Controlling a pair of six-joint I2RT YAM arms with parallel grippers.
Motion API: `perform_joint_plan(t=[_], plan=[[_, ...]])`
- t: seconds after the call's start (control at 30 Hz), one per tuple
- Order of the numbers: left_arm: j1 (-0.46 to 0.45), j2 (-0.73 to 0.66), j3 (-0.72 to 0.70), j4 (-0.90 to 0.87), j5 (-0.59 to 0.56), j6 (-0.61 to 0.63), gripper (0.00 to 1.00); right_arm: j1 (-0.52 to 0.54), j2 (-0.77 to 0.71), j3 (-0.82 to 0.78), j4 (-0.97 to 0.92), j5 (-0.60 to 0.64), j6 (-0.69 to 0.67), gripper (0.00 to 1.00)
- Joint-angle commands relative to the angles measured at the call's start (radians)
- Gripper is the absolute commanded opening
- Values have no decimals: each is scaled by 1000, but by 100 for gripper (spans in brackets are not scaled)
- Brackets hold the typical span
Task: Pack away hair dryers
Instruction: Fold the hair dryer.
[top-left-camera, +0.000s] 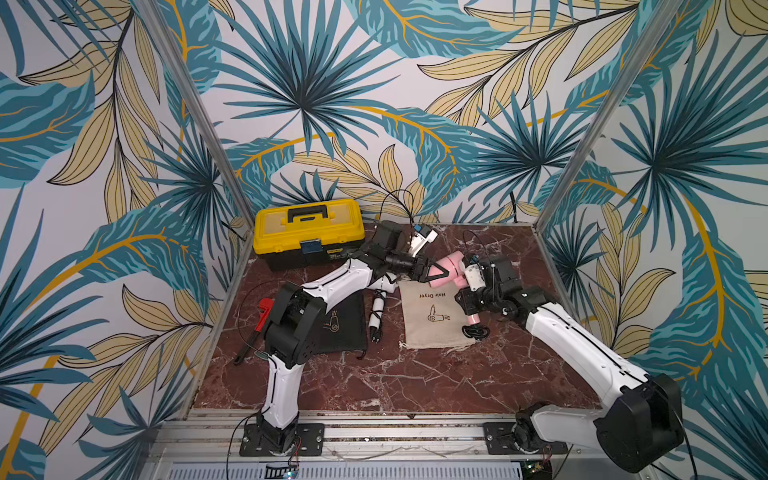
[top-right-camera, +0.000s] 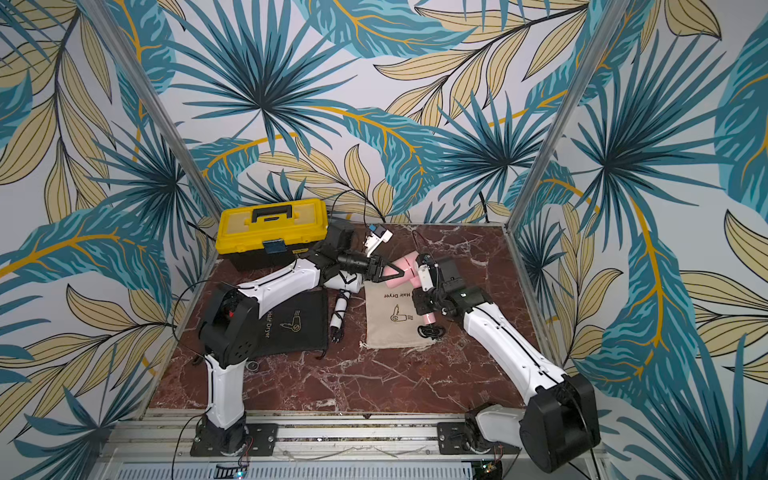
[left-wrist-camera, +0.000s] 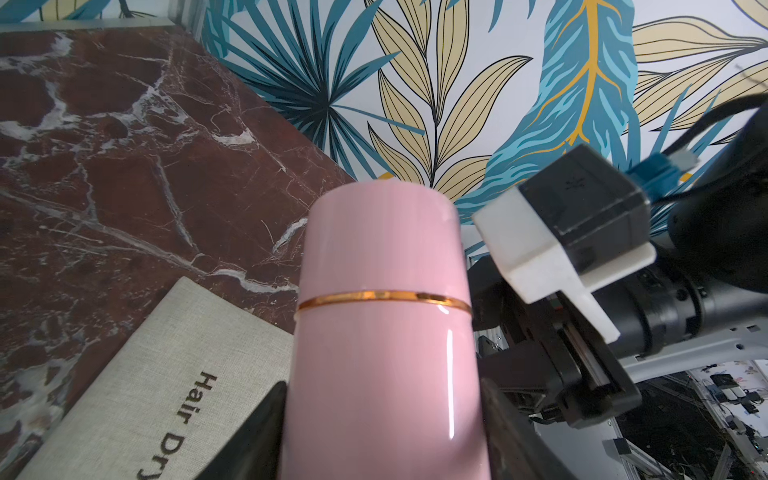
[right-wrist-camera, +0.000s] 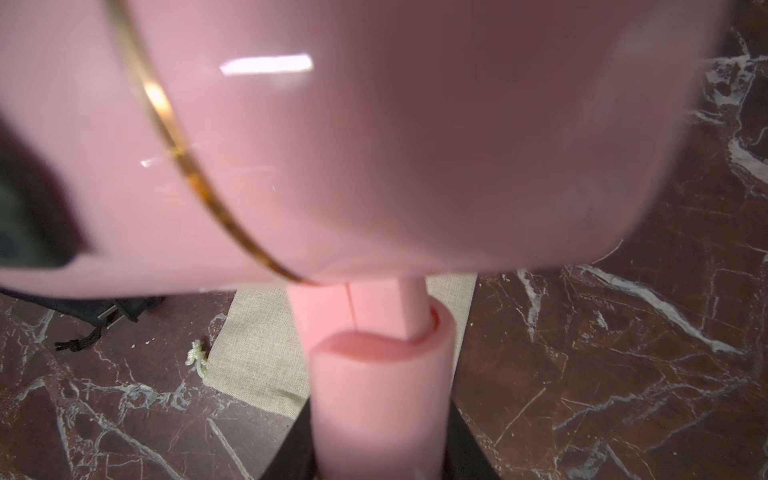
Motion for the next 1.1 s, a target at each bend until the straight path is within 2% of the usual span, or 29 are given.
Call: perform_joint_plan(t=[0.0, 0.07, 0.13, 0.2, 0.3, 0.43, 0.63, 0.7, 0.8, 0.97, 1.07], plan=[[-47, 23, 8, -130, 117, 23, 1, -21, -51, 23, 320, 9, 3, 24], [-48, 35, 19, -130, 133, 11, 0, -21, -42, 35, 325, -12, -18, 26], [-47, 40, 21, -130, 126, 7, 0, -21, -24, 44, 337, -25, -25, 32], [-44, 38, 23, -129, 102, 6, 0, -21, -3, 55, 346, -32, -27, 48], [-30, 42, 41, -130, 103, -6, 0, -23, 0, 54, 363, -34, -33, 63], [3, 50, 73, -130, 123, -27, 0, -44, -28, 30, 350, -68, -60, 73], [46, 61, 116, -129, 190, -20, 0, -156, -106, -48, 315, -319, -58, 79], [55, 57, 121, -128, 194, -1, 0, -234, -126, -71, 312, -475, -36, 80], [66, 55, 140, -129, 211, 28, 0, -296, -107, -65, 204, -611, -46, 80], [89, 65, 193, -129, 229, 65, 0, -304, -28, -80, 172, -783, 14, 78], [111, 81, 232, -128, 259, 57, 0, -304, 9, -86, 140, -829, 12, 73]])
